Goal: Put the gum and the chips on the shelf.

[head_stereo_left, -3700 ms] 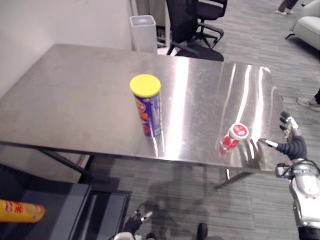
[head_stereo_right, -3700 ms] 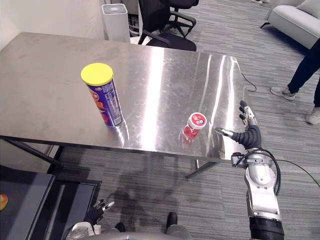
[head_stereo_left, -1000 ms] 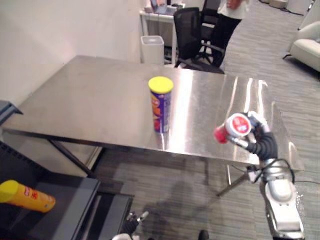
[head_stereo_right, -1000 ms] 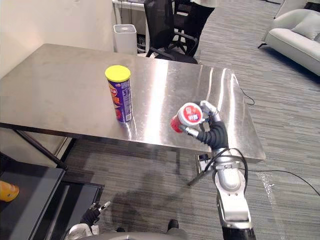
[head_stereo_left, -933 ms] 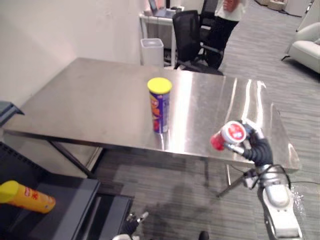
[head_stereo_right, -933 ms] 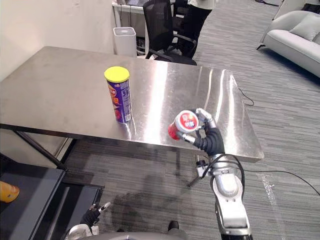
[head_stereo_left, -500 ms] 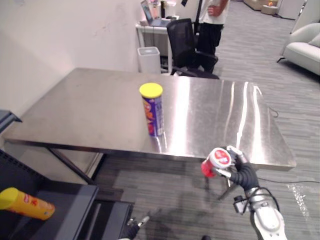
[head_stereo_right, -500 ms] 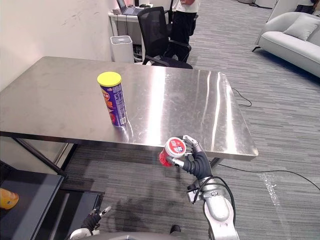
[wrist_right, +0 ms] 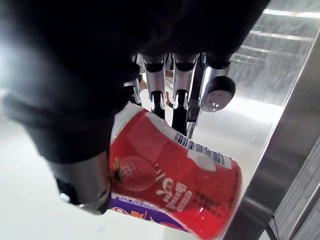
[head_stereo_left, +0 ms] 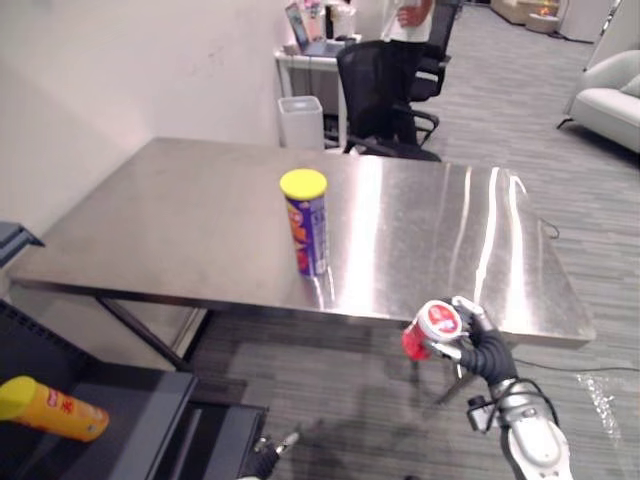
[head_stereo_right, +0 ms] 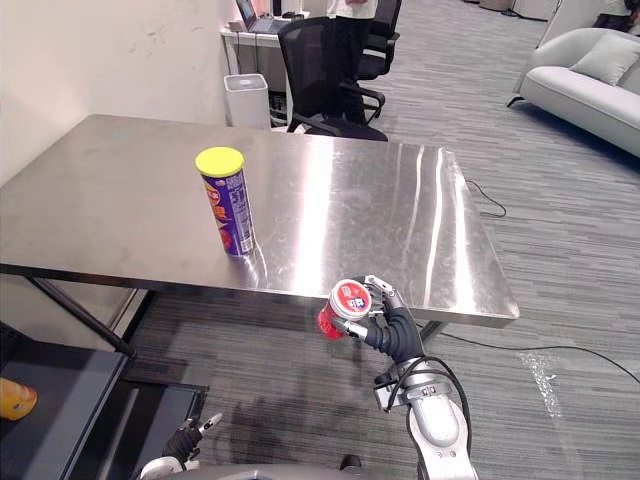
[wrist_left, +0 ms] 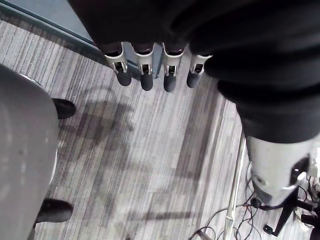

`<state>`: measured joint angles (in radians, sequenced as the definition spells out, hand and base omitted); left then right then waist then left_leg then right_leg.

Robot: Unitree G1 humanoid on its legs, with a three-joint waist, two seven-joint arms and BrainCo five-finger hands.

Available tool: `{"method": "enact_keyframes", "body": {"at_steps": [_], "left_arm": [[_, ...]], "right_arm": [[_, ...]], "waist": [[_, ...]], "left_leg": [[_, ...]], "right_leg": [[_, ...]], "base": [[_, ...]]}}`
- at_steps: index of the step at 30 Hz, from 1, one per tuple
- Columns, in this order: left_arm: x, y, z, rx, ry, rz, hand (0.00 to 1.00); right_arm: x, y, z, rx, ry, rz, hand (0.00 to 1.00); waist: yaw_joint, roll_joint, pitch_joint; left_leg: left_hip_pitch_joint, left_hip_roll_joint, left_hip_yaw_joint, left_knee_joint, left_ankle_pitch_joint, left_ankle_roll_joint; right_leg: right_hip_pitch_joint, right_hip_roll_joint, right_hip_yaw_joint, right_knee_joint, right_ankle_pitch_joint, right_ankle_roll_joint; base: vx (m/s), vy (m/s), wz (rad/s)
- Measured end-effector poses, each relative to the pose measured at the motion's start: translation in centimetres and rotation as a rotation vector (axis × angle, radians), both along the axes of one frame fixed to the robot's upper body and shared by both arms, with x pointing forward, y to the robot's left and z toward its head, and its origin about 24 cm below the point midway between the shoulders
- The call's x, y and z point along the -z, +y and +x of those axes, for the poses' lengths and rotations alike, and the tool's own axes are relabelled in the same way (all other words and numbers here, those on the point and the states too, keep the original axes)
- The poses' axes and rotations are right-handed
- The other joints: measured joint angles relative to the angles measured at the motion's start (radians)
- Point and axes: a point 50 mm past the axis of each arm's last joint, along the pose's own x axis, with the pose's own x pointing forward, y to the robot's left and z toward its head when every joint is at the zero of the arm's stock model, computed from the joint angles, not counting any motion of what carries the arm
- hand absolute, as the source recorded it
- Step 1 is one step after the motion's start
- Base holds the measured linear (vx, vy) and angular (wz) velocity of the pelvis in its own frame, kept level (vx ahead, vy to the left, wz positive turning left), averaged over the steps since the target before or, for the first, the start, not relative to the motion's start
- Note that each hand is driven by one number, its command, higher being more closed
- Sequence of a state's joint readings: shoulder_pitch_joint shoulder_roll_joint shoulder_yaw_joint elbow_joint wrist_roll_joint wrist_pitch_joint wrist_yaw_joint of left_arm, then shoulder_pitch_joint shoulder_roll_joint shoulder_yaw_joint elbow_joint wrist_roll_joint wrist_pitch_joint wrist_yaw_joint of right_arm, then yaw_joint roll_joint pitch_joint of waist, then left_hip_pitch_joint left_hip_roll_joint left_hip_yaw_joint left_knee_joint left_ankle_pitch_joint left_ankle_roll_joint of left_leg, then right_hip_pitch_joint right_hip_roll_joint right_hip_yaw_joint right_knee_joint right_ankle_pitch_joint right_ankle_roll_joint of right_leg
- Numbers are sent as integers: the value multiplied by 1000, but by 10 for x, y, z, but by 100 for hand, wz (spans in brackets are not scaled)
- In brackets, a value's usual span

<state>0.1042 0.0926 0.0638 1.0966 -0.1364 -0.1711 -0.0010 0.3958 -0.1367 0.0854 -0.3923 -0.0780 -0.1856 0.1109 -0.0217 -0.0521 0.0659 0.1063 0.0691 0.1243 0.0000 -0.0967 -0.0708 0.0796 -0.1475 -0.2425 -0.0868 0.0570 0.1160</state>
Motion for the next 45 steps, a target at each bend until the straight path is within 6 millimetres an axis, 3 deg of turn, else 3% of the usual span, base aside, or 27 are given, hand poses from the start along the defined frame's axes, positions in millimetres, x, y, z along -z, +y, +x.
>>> {"method": "enact_keyframes", "body": {"at_steps": [5, 9, 15, 23, 25, 26, 27, 28, 29, 31, 32, 33, 36, 37, 39, 41, 45], "left_arm": [[0, 0, 0, -2, 0, 2, 0], [0, 0, 0, -10, 4, 0, 0], [-1, 1, 2, -45, -13, -8, 0], [-5, 15, 3, -353, -83, -81, 0], [-5, 21, 0, -451, -99, -94, 0], [-5, 24, -6, -493, -90, -90, 0], [-3, 26, -14, -525, -72, -85, 0], [-2, 28, -19, -542, -59, -81, 0], [0, 28, -31, -575, -28, -76, 0], [3, 22, -44, -623, 4, -88, 0], [5, 19, -51, -640, 18, -95, 0], [3, 21, -51, -644, 3, -87, 0], [0, 27, -53, -653, -19, -68, 0], [0, 31, -56, -671, -15, -58, 0], [1, 32, -66, -688, 11, -52, 0], [0, 33, -66, -674, 12, -42, 0], [0, 35, -66, -613, 26, -14, 0]], "right_arm": [[0, -2, 0, 7, -2, -4, 100], [-2, -12, 1, 52, -9, -21, 100], [-5, -12, 3, 49, -25, -20, 100], [-17, -18, 8, 76, -86, -32, 100], [-24, -21, 14, 82, -124, -50, 100], [-29, -20, 18, 80, -147, -54, 100], [-32, -21, 20, 77, -165, -65, 100], [-35, -23, 21, 77, -177, -75, 100], [-38, -28, 22, 92, -191, -92, 100], [-40, -36, 22, 122, -196, -108, 100], [-41, -40, 21, 134, -197, -119, 100], [-40, -46, 21, 160, -190, -127, 100], [-40, -47, 20, 162, -188, -127, 100], [-37, -47, 21, 171, -179, -112, 100], [-30, -52, 16, 204, -148, -100, 100], [-24, -58, 10, 233, -116, -106, 100], [-9, -62, -7, 285, -32, -84, 100]], "waist": [[1, 2, 1], [4, 3, 2], [15, 1, 15], [42, -6, 97], [62, 0, 121], [72, -4, 123], [70, -4, 122], [65, -10, 118], [64, 1, 116], [54, 22, 112], [52, 43, 111], [44, 38, 111], [33, 41, 110], [34, 51, 112], [31, 50, 111], [19, 54, 104], [14, 32, 99]], "left_leg": [[-3, 4, -2, 2, -1, -1], [-6, 6, -35, 10, -1, -1], [-32, 11, -88, 54, -13, -6], [-121, 5, -238, 173, -28, -16], [-151, 13, -175, 193, -49, 58], [-160, 46, -55, 195, -62, 160], [-161, 77, 32, 194, -62, 198], [-163, 98, 78, 195, -61, 199], [-176, 132, 156, 209, -56, 207], [-197, 176, 284, 243, -15, 264], [-216, 186, 352, 265, 48, 244], [-261, 160, 400, 282, 155, 217], [-252, 111, 399, 144, 221, 208], [-257, 142, 455, 233, 138, 187], [-235, 189, 554, 363, 57, 150], [-248, 173, 598, 350, 60, 146], [-271, 110, 604, 233, 67, 133]], "right_leg": [[-2, 3, 0, 7, -3, -3], [-8, -6, -27, 75, -47, -1], [-2, -10, -75, 121, -84, -6], [8, -36, -232, 263, -183, -17], [-30, -70, -258, 356, -234, -31], [-41, -79, -264, 369, -237, -35], [-41, -82, -278, 362, -236, -34], [-40, -85, -289, 359, -234, -35], [-45, -96, -316, 354, -234, -35], [-58, -117, -359, 367, -236, -36], [-61, -133, -383, 388, -239, -32], [-64, -165, -411, 395, -247, -31], [-20, -169, -509, 320, -237, -23], [-1, -170, -562, 323, -233, -17], [43, -174, -620, 321, -226, -5], [57, -174, -663, 315, -219, 9], [47, -167, -709, 279, -203, 35]], "base": [[-5, 1, 1], [0, 2, 21], [2, -10, 27], [-32, -39, 60], [-110, -43, 49], [-54, -79, 25], [-20, -86, 32], [0, -24, 38], [15, 21, 54], [39, 28, 60], [54, -22, 98], [23, -22, 112], [-22, 21, 113], [-11, 52, 100], [13, 65, 97], [-3, 126, 87], [-38, 131, 51]]}}
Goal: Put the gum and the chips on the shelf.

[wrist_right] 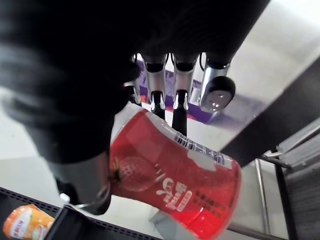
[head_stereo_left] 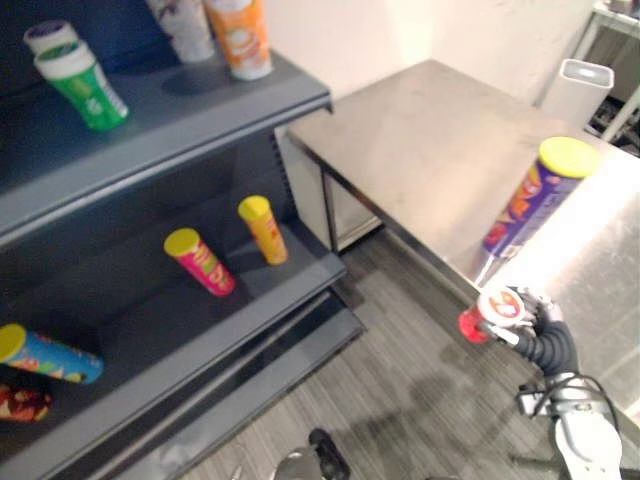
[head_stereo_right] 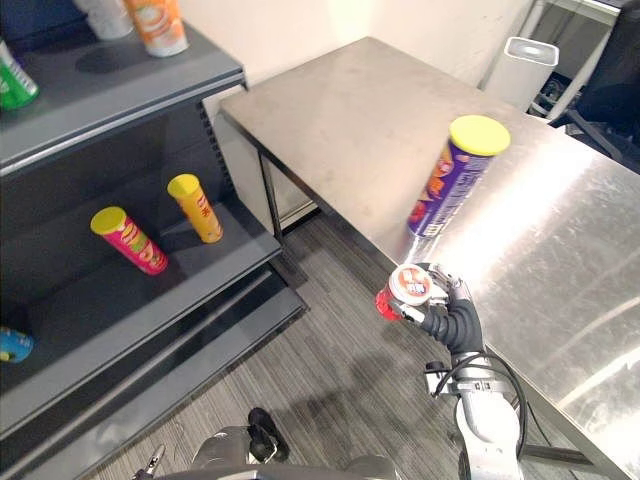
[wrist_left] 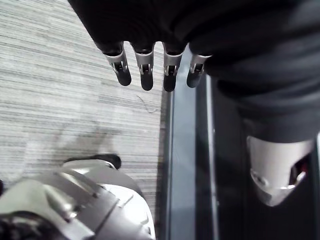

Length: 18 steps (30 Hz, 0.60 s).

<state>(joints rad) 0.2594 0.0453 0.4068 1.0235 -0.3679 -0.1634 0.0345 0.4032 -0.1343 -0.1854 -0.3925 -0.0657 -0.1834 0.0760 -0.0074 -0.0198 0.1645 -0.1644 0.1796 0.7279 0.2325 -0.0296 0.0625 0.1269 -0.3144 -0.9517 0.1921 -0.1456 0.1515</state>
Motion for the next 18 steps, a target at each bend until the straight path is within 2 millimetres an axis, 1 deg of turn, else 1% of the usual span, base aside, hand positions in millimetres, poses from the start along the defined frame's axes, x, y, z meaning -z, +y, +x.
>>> {"method": "enact_keyframes", "body": {"at_steps": [4, 5, 7, 8, 9, 10, 11, 13, 14, 16, 17, 18], "left_arm": [[0, 2, 0, 37, 16, 16, 0], [-1, 3, 2, 72, 20, 27, 0], [-2, 5, 12, 106, 3, 38, 0], [-4, 7, 22, 138, -14, 50, 0], [-6, 8, 40, 197, -43, 68, 0], [-7, 9, 47, 217, -57, 70, 0], [-10, 15, 54, 238, -66, 91, 0], [-11, 17, 52, 238, -62, 99, 0], [-11, 18, 52, 229, -64, 101, 0], [-14, 24, 52, 163, -84, 111, 0], [-15, 26, 52, 147, -87, 118, 0], [-17, 34, 53, 125, -90, 141, 0]], "right_arm": [[6, 1, -5, 25, 22, 32, 100], [6, 1, -6, 27, 25, 31, 100], [6, 1, -7, 29, 24, 31, 100], [7, 0, -7, 32, 27, 31, 100], [6, 1, -6, 32, 23, 32, 100], [5, 1, -5, 31, 18, 35, 100], [3, 4, -1, 26, 1, 48, 100], [2, 12, 4, 18, -24, 88, 100], [3, 18, 6, 6, -27, 109, 100], [8, 33, 12, -59, -15, 155, 100], [9, 36, 13, -70, -10, 160, 100], [12, 42, 16, -91, 0, 175, 100]], "waist": [[-10, -15, 2], [-16, -29, 6], [-19, -28, 3], [-21, -36, 8], [-19, -51, 37], [-18, -60, 54], [-12, -76, 89], [-7, -87, 101], [-5, -88, 104], [12, -86, 107], [13, -89, 107], [14, -121, 107]], "left_leg": [[-10, -3, -3, -5, 0, 0], [-34, -4, -32, -22, 3, -6], [-74, -10, -72, -48, 17, -21], [-98, -10, -91, -55, 24, -21], [-137, 0, -104, -31, 27, -16], [-146, 7, -108, -9, 21, -17], [-148, 24, -106, 39, -5, -19], [-149, 34, -98, 69, -36, -22], [-146, 36, -88, 67, -43, -24], [-154, 28, -70, 18, -41, -33], [-157, 21, -57, -7, -42, -40], [-161, 18, -32, 30, -68, -44]], "right_leg": [[-7, 1, 0, 4, 3, 5], [-30, 5, 4, 7, 8, 0], [-78, 7, 4, 24, 8, -8], [-112, 6, 4, 40, 6, -15], [-150, -6, 4, 89, -2, -27], [-159, -16, 9, 112, -8, -35], [-164, -32, 33, 158, -25, -41], [-176, -44, 58, 185, -40, -48], [-180, -41, 68, 177, -43, -42], [-213, -3, 119, 121, -40, -35], [-216, 5, 120, 94, -34, -38], [-233, 0, 125, 46, -7, -53]], "base": [[-72, 71, 14], [-104, 32, -2], [-91, 25, 1], [-86, 42, 6], [-72, 46, 8], [-72, 47, -2], [-76, 37, -13], [-96, 42, -25], [-116, 57, -31], [-137, 78, -21], [-104, 95, -5], [-59, 59, -31]]}}
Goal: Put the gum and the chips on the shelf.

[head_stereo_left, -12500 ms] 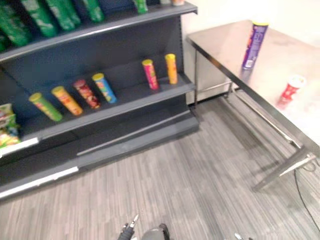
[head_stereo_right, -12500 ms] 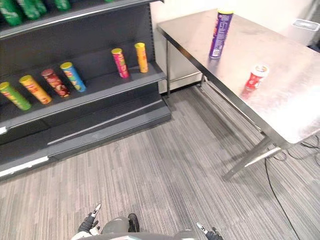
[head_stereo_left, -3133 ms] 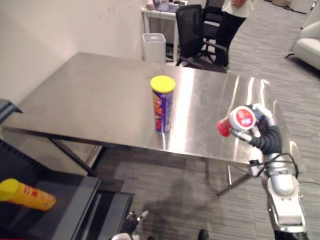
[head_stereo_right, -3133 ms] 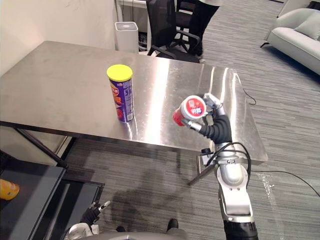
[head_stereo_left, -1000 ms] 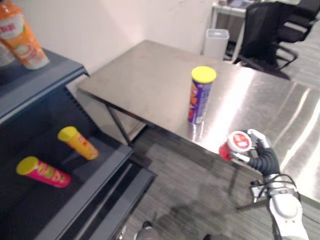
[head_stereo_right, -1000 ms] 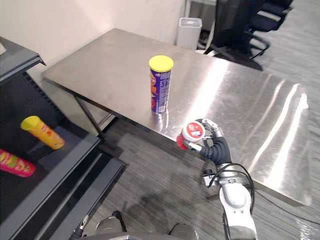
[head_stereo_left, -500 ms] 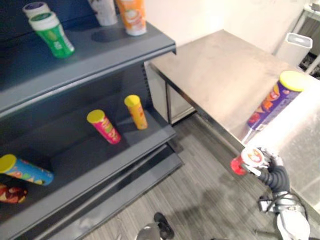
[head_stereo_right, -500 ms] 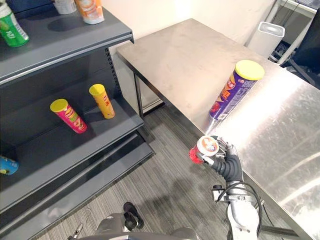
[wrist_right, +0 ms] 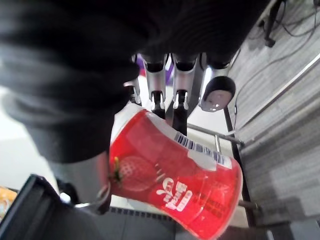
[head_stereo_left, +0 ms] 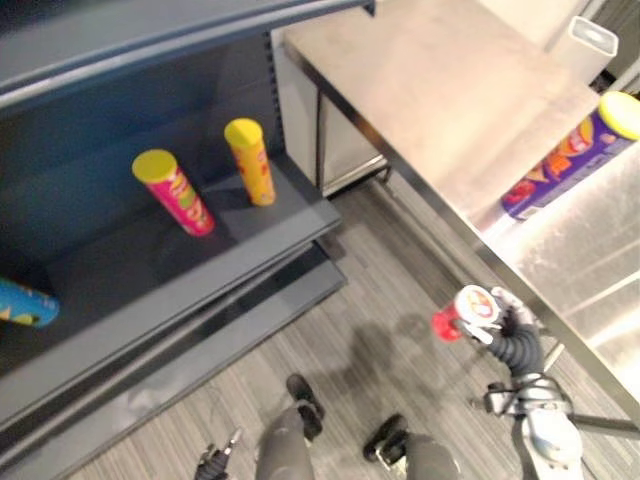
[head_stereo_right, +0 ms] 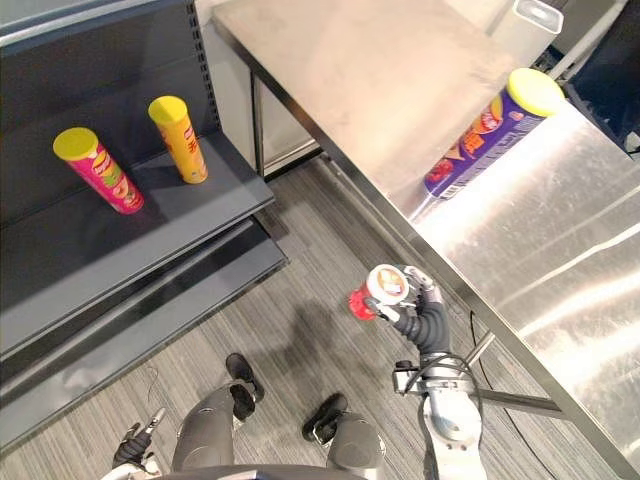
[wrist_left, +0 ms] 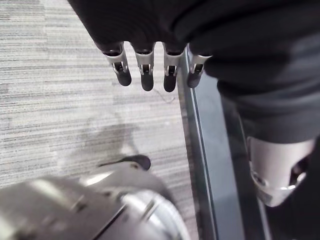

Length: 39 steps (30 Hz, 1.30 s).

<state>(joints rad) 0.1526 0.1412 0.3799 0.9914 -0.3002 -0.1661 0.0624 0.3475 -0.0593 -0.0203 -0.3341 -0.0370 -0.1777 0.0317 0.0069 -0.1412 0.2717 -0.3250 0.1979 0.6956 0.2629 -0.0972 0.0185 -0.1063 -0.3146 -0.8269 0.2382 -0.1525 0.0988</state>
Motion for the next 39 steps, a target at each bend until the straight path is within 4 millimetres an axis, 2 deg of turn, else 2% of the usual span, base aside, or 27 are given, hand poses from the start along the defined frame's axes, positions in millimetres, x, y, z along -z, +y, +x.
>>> {"method": "enact_keyframes", "body": {"at_steps": [1, 2, 4, 7, 8, 9, 10, 11, 12, 13, 14, 15, 17, 18, 19, 21, 23, 25, 27, 28, 31, 33, 35, 36, 39], "left_arm": [[1, 2, -8, -37, 11, 1, 0], [1, 4, -13, -50, 18, 2, 0], [1, 6, -21, -87, 28, 6, 0], [4, 4, -41, -126, 64, -4, 0], [7, -2, -52, -130, 92, -25, 0], [10, -6, -59, -132, 113, -41, 0], [12, -12, -64, -127, 136, -60, 0], [14, -16, -66, -90, 159, -67, 0], [13, -14, -63, -39, 172, -55, 0], [13, -13, -62, -13, 175, -47, 0], [12, -10, -58, 16, 173, -33, 0], [10, -9, -49, 71, 166, -15, 0], [10, -9, -41, 109, 153, -8, 0], [10, -14, -32, 141, 140, -13, 0], [10, -18, -27, 168, 127, -21, 0], [10, -20, -22, 191, 111, -26, 0], [8, -19, -18, 193, 92, -14, 0], [7, -19, -17, 189, 87, -9, 0], [10, -26, -23, 176, 104, -32, 0], [11, -26, -25, 173, 105, -34, 0], [11, -29, -24, 153, 97, -45, 0], [12, -33, -24, 138, 90, -57, 0], [14, -38, -24, 104, 81, -78, 0], [15, -41, -26, 84, 83, -89, 0], [15, -37, -33, 51, 94, -83, 0]], "right_arm": [[-3, 3, 5, -22, -18, -5, 100], [-5, 4, 8, -28, -31, -4, 100], [-1, 8, 12, -35, -18, 16, 100], [3, 10, 14, -45, -4, 19, 100], [6, 9, 13, -42, 11, 19, 100], [8, 8, 11, -39, 21, 20, 100], [10, 6, 8, -31, 35, 16, 100], [17, 4, 1, -15, 73, 16, 100], [22, 3, -6, -9, 104, 18, 100], [25, 3, -9, -13, 119, 18, 100], [27, 4, -12, -19, 134, 14, 100], [26, 5, -14, -14, 133, 24, 100], [20, 7, -14, -5, 102, 44, 100], [12, 7, -18, 0, 75, 47, 100], [6, 6, -23, 4, 61, 39, 100], [5, 2, -29, 17, 71, 29, 100], [3, -3, -32, 28, 72, 22, 100], [-6, -12, -33, 51, 37, 2, 100], [-20, -27, -27, 110, -38, -29, 100], [-24, -30, -25, 121, -59, -24, 100], [-34, -47, -24, 191, -115, -58, 100], [-39, -57, -26, 236, -130, -86, 100], [-54, -73, -33, 313, -182, -149, 100], [-69, -87, -39, 381, -229, -214, 100], [-89, -124, -59, 571, -235, -376, 100]], "waist": [[35, 20, 12], [36, 27, 20], [37, 22, 27], [47, 39, 30], [57, 50, 30], [54, 60, 30], [43, 81, 36], [15, 99, 39], [3, 109, 42], [0, 116, 43], [-8, 117, 42], [-15, 117, 41], [-39, 111, 37], [-57, 105, 35], [-63, 92, 30], [-65, 77, 22], [-68, 66, -2], [-69, 49, -46], [-73, 44, -107], [-74, 43, -120], [-86, 59, -166], [-87, 70, -185], [-88, 87, -197], [-88, 97, -207], [-90, 106, -213]], "left_leg": [[6, 43, -40, 83, -13, 8], [6, 32, -67, 71, -43, 37], [-3, 11, -90, 85, -57, 27], [4, 5, -126, 143, -108, 31], [16, -4, -141, 178, -145, 31], [17, -17, -163, 201, -172, 34], [24, -36, -197, 220, -193, 53], [54, -75, -250, 232, -213, 74], [75, -99, -288, 233, -224, 81], [85, -113, -309, 233, -228, 79], [99, -128, -341, 231, -234, 77], [110, -158, -389, 226, -237, 79], [110, -195, -435, 207, -229, 89], [124, -227, -461, 186, -226, 85], [162, -264, -490, 174, -222, 90], [231, -297, -494, 162, -220, 93], [278, -309, -524, 125, -219, 93], [291, -308, -550, 85, -219, 90], [292, -275, -571, 35, -195, 29], [294, -265, -570, 20, -187, 15], [345, -219, -569, -63, -165, -25], [366, -210, -570, -94, -162, -30], [382, -205, -570, -118, -158, -37], [384, -206, -570, -125, -155, -41], [393, -211, -570, -142, -155, -40]], "right_leg": [[-1, 25, 12, -10, 17, 7], [3, 37, 15, -17, 35, 12], [15, 28, 18, -38, 82, 16], [64, 13, 0, -25, 86, 23], [95, -11, -10, 4, 76, 34], [108, -38, -9, 57, 63, 32], [109, -82, 33, 164, 65, 31], [60, -141, 196, 359, 96, -80], [-6, -139, 372, 475, 129, -153], [-39, -117, 488, 522, 112, -146], [-68, -70, 617, 542, 75, -97], [-111, 4, 751, 473, 12, -59], [-152, 82, 883, 347, -22, -40], [-165, 130, 995, 257, -29, -7], [-170, 141, 1034, 241, -23, 8], [-152, 137, 1025, 274, -25, 63], [-133, 138, 988, 263, -23, 62], [-130, 141, 962, 186, -1, 58], [-89, 168, 940, 54, 43, 59], [-75, 178, 937, 22, 58, 51], [-11, 217, 913, -86, 89, 24], [2, 227, 906, -102, 89, 24], [10, 232, 900, -105, 89, 24], [10, 231, 896, -105, 90, 24], [9, 228, 892, -104, 90, 24]], "base": [[-23, 52, -38], [-22, 75, -25], [-18, 132, 33], [58, 114, 36], [105, 174, 39], [109, 180, 68], [105, 222, 123], [164, 252, 148], [184, 244, 142], [180, 149, 111], [196, 125, 115], [195, 120, 114], [196, 92, 99], [252, 29, 122], [190, 1, 121], [293, -59, 116], [336, -101, 112], [298, -157, 69], [258, -187, 18], [163, -123, -13], [190, -151, -9], [163, -98, -4], [130, -47, 3], [94, 0, 5], [80, 26, -1]]}}
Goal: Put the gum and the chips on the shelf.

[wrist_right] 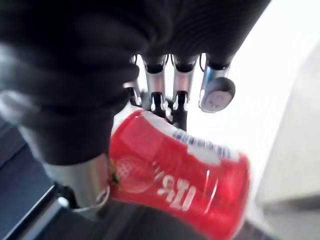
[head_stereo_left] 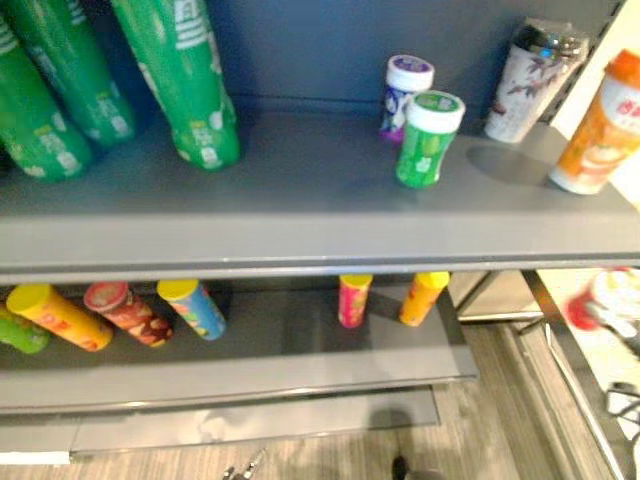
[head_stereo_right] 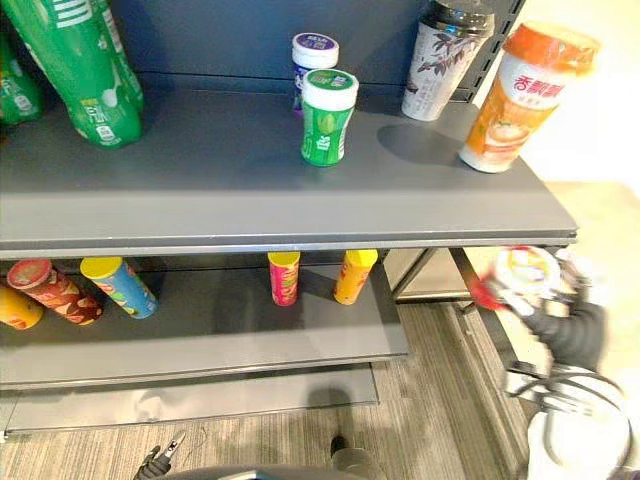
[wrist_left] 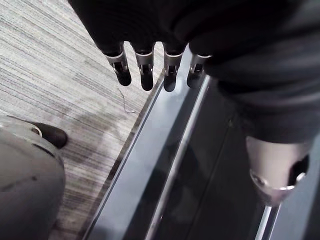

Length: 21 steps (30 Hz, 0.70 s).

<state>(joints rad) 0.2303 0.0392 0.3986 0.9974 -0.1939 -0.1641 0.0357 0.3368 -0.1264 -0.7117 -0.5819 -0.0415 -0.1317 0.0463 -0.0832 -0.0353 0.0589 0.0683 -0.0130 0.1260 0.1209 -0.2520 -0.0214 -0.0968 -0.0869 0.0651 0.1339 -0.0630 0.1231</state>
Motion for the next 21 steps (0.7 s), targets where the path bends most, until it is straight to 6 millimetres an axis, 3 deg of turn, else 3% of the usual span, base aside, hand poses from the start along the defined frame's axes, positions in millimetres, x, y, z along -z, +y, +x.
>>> {"method": "enact_keyframes", "body": {"at_steps": [1, 2, 3, 5, 7, 9, 14, 21], "left_arm": [[0, 3, -6, -7, 17, 9, 0], [0, 3, -8, -9, 19, 10, 0], [1, 5, -14, -19, 37, 12, 0], [1, 6, -16, -24, 45, 11, 0], [1, 7, -16, -21, 45, 11, 0], [2, 2, -15, 9, 46, -4, 0], [3, -3, -16, 48, 52, -18, 0], [4, -8, -20, 72, 66, -31, 0]], "right_arm": [[-22, -11, -7, 85, -97, -70, 100], [-27, -12, -9, 97, -118, -86, 100], [-91, -14, -31, 218, -410, -317, 100], [-132, -5, -55, 279, -658, -513, 100], [-151, 1, -71, 305, -795, -615, 100], [-166, 6, -86, 321, -914, -698, 100], [-178, 10, -85, 280, -960, -759, 100], [-177, -17, -39, 112, -845, -562, 100]], "waist": [[-15, 2, -3], [-19, 3, -4], [-46, 12, -30], [-48, 7, -63], [-49, 5, -80], [-52, -9, -92], [-71, -11, -100], [-70, 3, -127]], "left_leg": [[5, -2, 1, -7, 0, 0], [6, -3, 1, -8, 0, 0], [5, -5, 0, -18, 0, 0], [4, -3, -4, -23, 0, 0], [3, 0, -7, -23, 1, 0], [3, 1, -19, -22, 1, 0], [4, -2, -21, -23, 1, 0], [7, 2, -2, -29, 4, 4]], "right_leg": [[0, -1, 0, 1, 0, 0], [0, -1, 0, 1, 0, 0], [-3, -4, -2, 1, 0, 0], [-3, -1, -7, 1, -1, 1], [-3, 1, -10, 1, -1, 1], [-3, 3, -16, 7, -1, 1], [-2, 2, -7, 5, -1, 1], [4, 8, 2, -13, -1, 0]], "base": [[54, 30, -8], [42, 32, -4], [0, 0, 0], [32, 14, 6], [48, -9, 7], [39, -18, 9], [-1, -3, -1], [-16, -16, -7]]}}
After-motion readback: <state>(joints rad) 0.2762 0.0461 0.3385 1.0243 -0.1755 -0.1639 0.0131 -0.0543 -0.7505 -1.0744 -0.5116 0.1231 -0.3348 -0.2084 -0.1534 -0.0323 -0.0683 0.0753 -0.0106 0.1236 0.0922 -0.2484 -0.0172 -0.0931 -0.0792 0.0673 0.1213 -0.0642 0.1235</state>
